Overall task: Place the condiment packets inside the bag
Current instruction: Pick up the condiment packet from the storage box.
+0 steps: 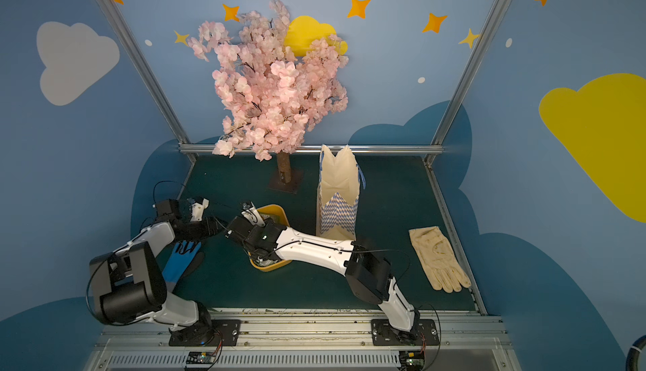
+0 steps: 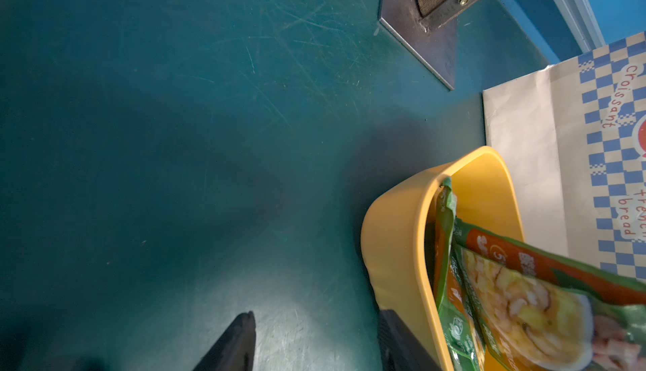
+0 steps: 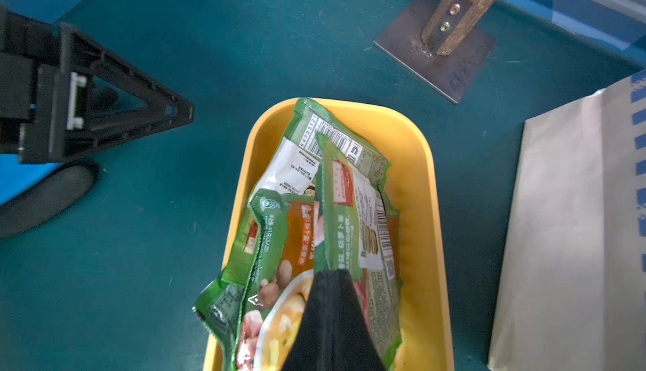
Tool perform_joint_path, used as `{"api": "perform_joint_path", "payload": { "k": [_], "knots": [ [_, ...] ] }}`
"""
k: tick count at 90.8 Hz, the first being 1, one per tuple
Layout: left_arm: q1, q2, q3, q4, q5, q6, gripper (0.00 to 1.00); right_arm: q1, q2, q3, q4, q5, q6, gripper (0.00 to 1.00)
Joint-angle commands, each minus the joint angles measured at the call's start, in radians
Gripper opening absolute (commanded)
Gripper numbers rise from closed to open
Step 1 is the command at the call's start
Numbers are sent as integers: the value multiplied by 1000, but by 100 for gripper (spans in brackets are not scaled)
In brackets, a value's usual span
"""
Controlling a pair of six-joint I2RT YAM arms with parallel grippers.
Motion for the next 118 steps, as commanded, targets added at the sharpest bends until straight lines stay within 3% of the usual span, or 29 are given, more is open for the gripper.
{"api": "perform_joint_path", "payload": {
  "k": [1,17,25,38,50,61,90,118],
  "knots": [
    [-2,-4,-5,-14,21,23,60,-2,-47,-21,40,-45,0,13],
    [-2,-7,-5,-14,24,24,60,-20,-81,-71,43,-18,15,14],
    [-1,-7,-4,-13,29,25,60,-26,-93,-97,41,-9,17,41],
    [-1,-8,-4,-13,29,26,60,-23,-90,-113,24,-37,13,58],
    [-1,-5,-3,-13,26,27,60,-15,-91,-124,0,-123,-96,75],
    [1,2,0,-14,25,25,60,-14,-121,-173,-3,-165,-208,77],
    [0,7,4,-16,29,21,60,-15,-141,-303,75,-119,-527,75],
    [2,18,12,-26,41,22,60,-27,-76,-278,122,-91,-675,73]
  ]
}}
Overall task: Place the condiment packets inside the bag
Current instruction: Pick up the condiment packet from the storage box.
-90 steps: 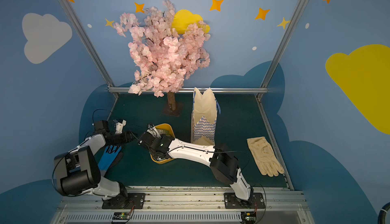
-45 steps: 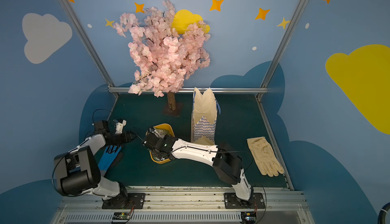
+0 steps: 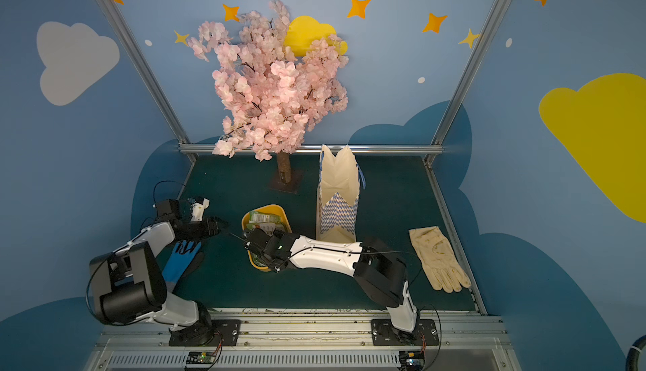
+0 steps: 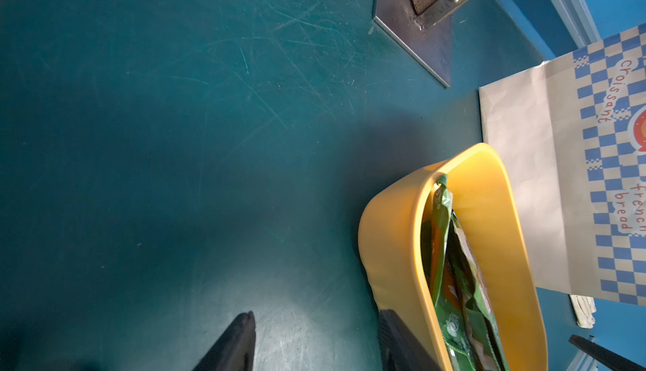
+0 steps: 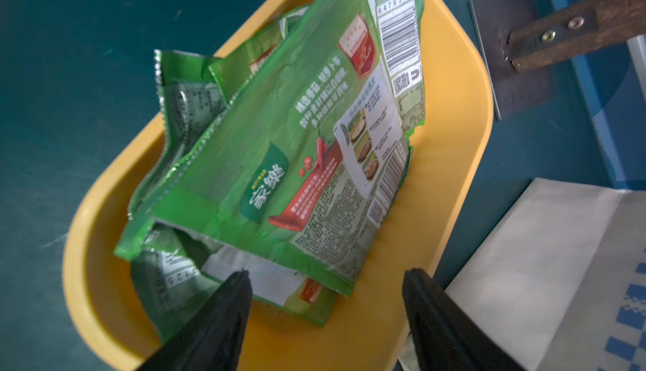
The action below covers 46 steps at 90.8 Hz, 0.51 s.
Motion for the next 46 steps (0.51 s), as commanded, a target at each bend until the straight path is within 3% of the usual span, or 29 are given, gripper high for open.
{"api": "perform_joint_path", "payload": {
  "k": [1,46],
  "knots": [
    [2,18,12,-23,30,8,60,-8,34,26,37,29,-72,73],
    [11,36,25,-41,57,10,61,36,66,-18,121,112,-187,68]
  ]
}}
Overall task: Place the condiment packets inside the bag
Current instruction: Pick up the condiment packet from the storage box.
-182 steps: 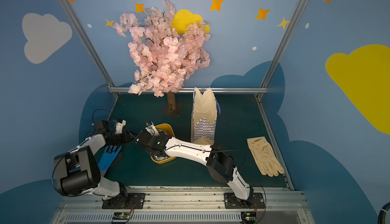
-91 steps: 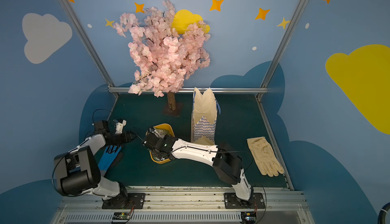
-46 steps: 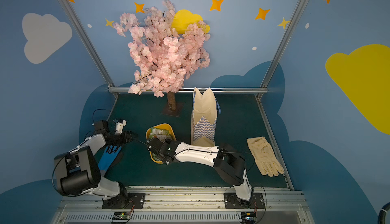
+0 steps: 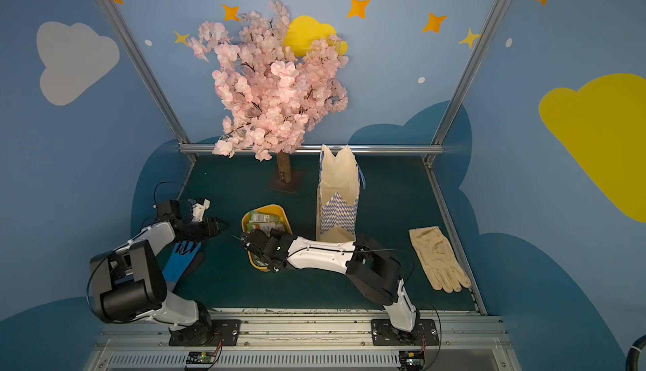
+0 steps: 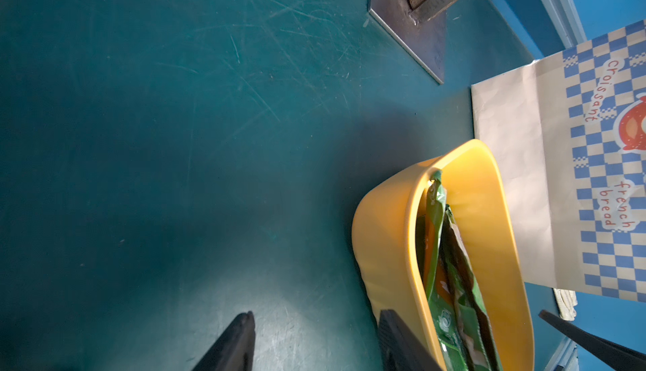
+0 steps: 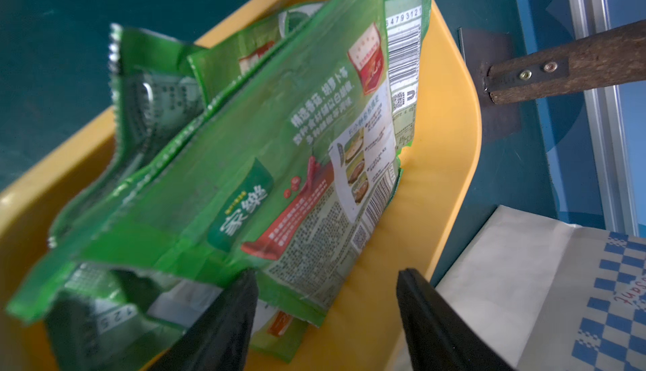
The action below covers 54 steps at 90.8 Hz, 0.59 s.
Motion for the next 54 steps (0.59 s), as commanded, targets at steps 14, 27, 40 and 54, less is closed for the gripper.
{"api": "perform_joint_path", "payload": {
  "k": [14,27,40,54],
  "knots": [
    [8,20,25,-26,29,9,60,67,-1,-67,82,71,-95,68],
    [8,27,26,-32,30,9,60,74,-16,-84,102,74,-89,68],
    [9,20,25,-31,27,10,61,74,-28,-92,113,91,-89,68],
    [9,25,26,-31,27,10,61,64,-21,-84,166,108,-90,65]
  ]
}}
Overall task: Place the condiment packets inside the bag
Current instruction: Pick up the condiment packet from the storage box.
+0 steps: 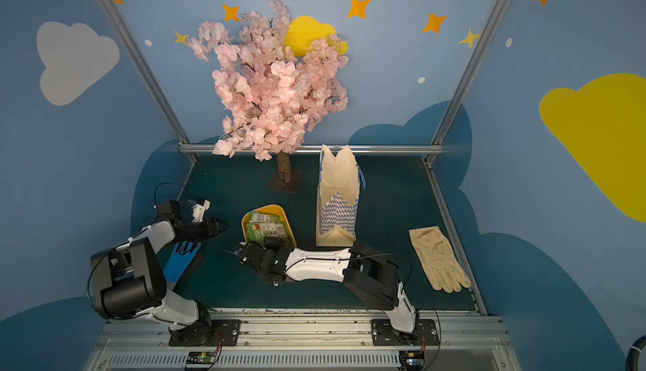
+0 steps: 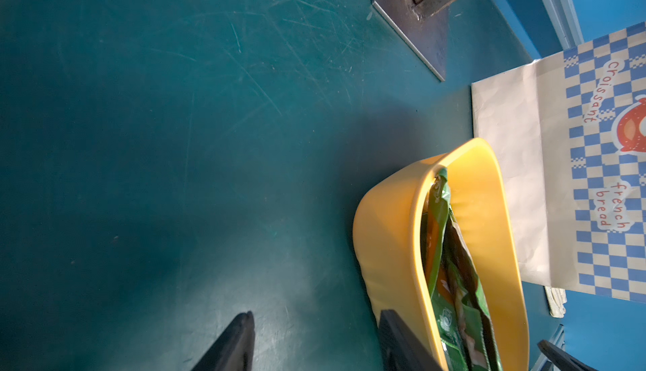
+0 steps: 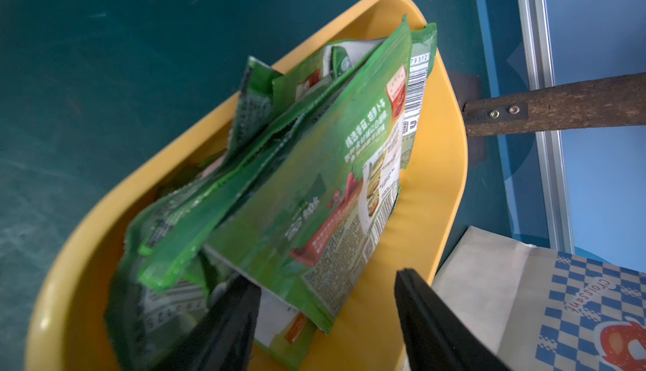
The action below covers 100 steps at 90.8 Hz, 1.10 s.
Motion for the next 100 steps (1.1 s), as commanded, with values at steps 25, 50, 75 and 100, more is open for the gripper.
{"api": "perform_joint_path", "payload": {
  "k": [25,50,75,100],
  "knots": [
    [7,0,17,-21,27,12,61,-34,-56,-18,138,21,9,56],
    [7,-6,15,-24,34,13,61,-61,-66,-27,176,58,69,43],
    [7,-13,15,-28,40,14,61,-89,-24,41,206,152,199,12],
    [7,-14,16,-29,47,14,61,-133,34,110,183,141,320,39]
  ]
}}
